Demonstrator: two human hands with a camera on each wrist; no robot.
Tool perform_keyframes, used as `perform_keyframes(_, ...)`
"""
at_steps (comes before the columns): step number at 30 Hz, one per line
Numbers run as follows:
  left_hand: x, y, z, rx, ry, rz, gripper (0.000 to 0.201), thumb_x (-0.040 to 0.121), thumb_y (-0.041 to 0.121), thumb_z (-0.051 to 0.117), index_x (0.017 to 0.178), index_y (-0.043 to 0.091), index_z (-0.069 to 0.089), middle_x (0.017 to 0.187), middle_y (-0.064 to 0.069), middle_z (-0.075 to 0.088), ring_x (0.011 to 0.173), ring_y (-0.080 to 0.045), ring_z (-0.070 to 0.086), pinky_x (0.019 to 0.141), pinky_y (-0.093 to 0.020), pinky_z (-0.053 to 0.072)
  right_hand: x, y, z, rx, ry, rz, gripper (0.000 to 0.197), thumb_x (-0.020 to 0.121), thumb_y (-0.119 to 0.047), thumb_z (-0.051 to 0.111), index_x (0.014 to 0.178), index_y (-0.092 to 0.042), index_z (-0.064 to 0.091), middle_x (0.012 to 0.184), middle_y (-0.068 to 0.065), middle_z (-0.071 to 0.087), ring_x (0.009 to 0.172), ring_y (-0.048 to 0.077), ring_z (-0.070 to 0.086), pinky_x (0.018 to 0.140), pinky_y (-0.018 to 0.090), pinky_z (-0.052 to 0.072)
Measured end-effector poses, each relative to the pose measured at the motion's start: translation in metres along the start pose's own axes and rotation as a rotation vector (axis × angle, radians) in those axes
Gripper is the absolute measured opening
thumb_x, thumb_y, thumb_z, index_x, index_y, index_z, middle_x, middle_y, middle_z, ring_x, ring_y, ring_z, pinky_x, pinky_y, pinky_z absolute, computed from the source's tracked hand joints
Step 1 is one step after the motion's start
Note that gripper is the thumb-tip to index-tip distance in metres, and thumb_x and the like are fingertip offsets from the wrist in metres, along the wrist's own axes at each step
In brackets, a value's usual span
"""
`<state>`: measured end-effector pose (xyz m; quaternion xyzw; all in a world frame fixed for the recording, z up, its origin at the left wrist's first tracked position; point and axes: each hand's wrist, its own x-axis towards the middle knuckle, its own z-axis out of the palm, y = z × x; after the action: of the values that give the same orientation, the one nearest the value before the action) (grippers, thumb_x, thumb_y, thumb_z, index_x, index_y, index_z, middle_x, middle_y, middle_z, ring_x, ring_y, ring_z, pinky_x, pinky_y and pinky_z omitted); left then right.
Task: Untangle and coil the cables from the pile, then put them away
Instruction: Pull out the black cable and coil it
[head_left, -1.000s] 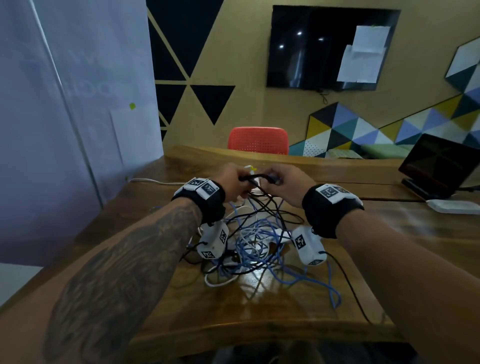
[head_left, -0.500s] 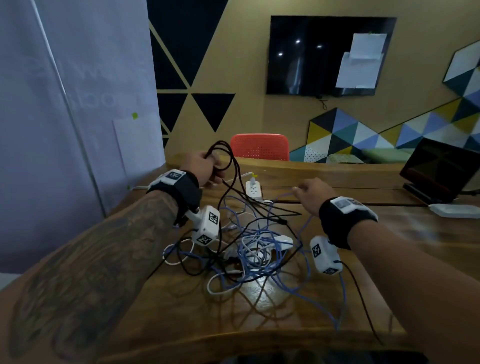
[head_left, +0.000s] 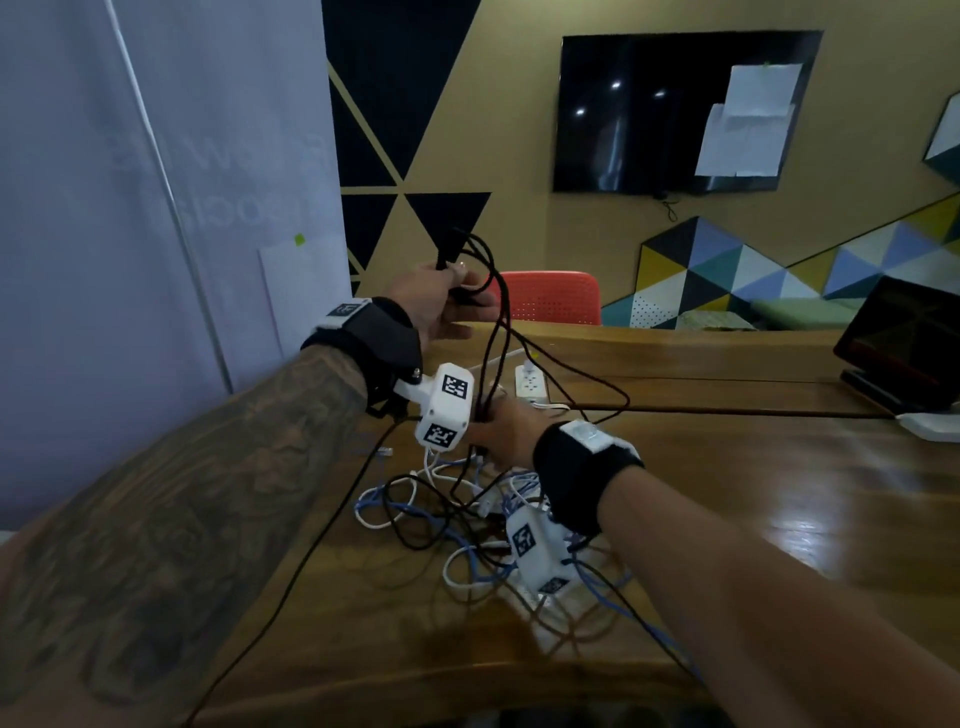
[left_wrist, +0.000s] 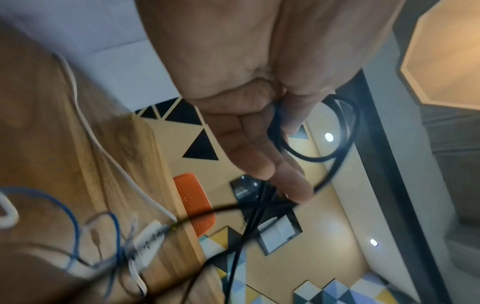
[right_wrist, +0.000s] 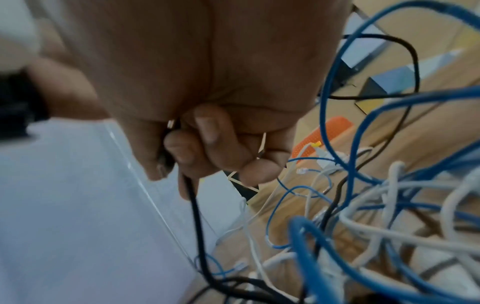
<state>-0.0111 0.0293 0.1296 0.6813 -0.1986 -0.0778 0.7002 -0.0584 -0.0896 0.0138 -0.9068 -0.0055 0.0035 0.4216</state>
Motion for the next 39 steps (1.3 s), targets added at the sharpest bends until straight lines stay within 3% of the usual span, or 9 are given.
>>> perform_keyframes(3,-0.005,-0.011,-0.022,0.247,0.036,0.069,0.02,0.104,0.015,0.041,0.104,0.007,0.058,0.082,-0.013,0.066,0.057,-0.014,0.066,0.045,-0.021,0.043,0.004,0.001,-0.019,0.103,0.145,-0.005,0.036,0.096,-0.039,0.062,0.083,-0.008,0.075,0.047,-0.006,0.049,0.048,0.016,0.047,0.055,0.034,0.042)
perform_keyframes(6,-0.011,-0.033,-0.043,0.823,-0.004,0.094,0.012,0.098,0.017,0.055,0.091,0.012,0.064,0.081,-0.005,0.065,0.063,-0.009,0.06,0.047,-0.013,0.041,0.004,0.005,-0.04,0.283,0.214,0.025,0.041,0.1,-0.032,0.058,0.073,-0.003,0.068,0.052,0.002,0.049,0.042,0.016,0.042,0.047,0.028,0.037)
perform_keyframes(9,-0.018,-0.068,-0.058,1.341,-0.15,-0.103,0.016,0.089,0.03,0.065,0.085,0.015,0.066,0.084,-0.005,0.065,0.078,-0.022,0.061,0.066,-0.026,0.047,0.01,0.018,-0.042,0.036,0.192,0.139,0.05,0.101,-0.041,0.053,0.07,-0.006,0.072,0.061,0.007,0.06,0.05,0.021,0.053,0.052,0.031,0.045)
perform_keyframes(12,-0.026,-0.102,-0.065,1.453,-0.212,-0.253,0.018,0.088,0.029,0.066,0.082,0.014,0.059,0.087,-0.007,0.06,0.078,-0.024,0.055,0.065,-0.029,0.042,0.016,0.033,-0.036,-0.206,0.148,0.197,0.052,0.1,-0.046,0.05,0.083,-0.005,0.077,0.071,0.01,0.067,0.064,0.025,0.06,0.065,0.036,0.053)
perform_keyframes(21,-0.025,-0.139,-0.071,0.839,0.001,-0.339,0.026,0.082,0.025,0.076,0.091,0.002,0.068,0.084,-0.014,0.07,0.073,-0.028,0.066,0.065,-0.035,0.054,0.02,0.044,-0.028,-0.279,0.113,0.201,0.045,0.099,-0.044,0.053,0.093,-0.005,0.074,0.09,0.016,0.074,0.075,0.029,0.066,0.074,0.041,0.057)
perform_keyframes(27,-0.01,-0.095,-0.051,0.075,0.193,-0.244,0.028,0.095,-0.004,0.036,0.082,0.007,0.058,0.064,-0.007,0.05,0.035,-0.008,0.047,0.039,-0.017,0.038,0.015,0.024,-0.038,-0.129,0.191,0.056,0.046,0.1,-0.046,0.049,0.08,-0.012,0.074,0.07,0.005,0.068,0.064,0.02,0.059,0.067,0.037,0.048)
perform_keyframes(32,0.001,-0.048,-0.032,-0.245,0.111,-0.093,0.032,0.089,-0.005,0.029,0.083,0.007,0.058,0.068,-0.003,0.039,0.045,-0.009,0.034,0.041,-0.019,0.022,0.003,-0.016,-0.024,0.027,0.056,-0.068,0.027,0.096,-0.041,0.06,0.103,-0.017,0.067,0.067,0.0,0.061,0.064,0.02,0.057,0.067,0.039,0.048)
perform_keyframes(36,0.004,-0.013,-0.021,-0.42,0.021,-0.024,0.035,0.095,0.001,0.024,0.084,0.009,0.057,0.061,0.002,0.046,0.047,-0.009,0.035,0.04,-0.021,0.024,-0.009,-0.037,-0.026,0.002,-0.063,-0.082,0.029,0.096,-0.018,0.063,0.067,-0.022,0.058,0.054,-0.003,0.05,0.051,0.015,0.043,0.057,0.028,0.036)
perform_keyframes(39,0.007,0.008,-0.022,-0.529,-0.013,0.046,0.037,0.088,-0.002,0.023,0.078,0.013,0.056,0.061,0.003,0.046,0.046,-0.01,0.038,0.042,-0.02,0.029,-0.011,-0.038,-0.029,-0.23,-0.148,-0.046,0.014,0.093,-0.027,0.069,0.081,-0.022,0.066,0.059,-0.008,0.061,0.052,0.007,0.051,0.059,0.024,0.042)
